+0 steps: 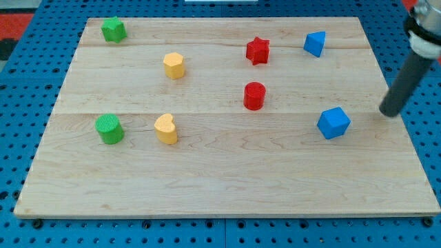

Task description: Push blue cube closer to red circle

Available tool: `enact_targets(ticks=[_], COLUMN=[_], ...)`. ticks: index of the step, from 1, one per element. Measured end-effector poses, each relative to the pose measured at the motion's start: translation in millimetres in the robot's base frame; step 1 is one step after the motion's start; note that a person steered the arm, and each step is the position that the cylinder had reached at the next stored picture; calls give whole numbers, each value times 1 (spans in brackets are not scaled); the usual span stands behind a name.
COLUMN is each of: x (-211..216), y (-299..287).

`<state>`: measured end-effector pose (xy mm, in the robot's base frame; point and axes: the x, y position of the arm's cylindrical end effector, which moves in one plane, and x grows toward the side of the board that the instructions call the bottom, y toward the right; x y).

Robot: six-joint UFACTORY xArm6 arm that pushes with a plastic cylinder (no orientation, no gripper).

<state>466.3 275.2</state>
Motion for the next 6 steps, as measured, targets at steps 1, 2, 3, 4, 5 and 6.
enact_targets(ticks=[1,2,3,4,5,6], x=[20,18,16,20,-3,-25], y=[-23,-69,-122,-129,-143,-150])
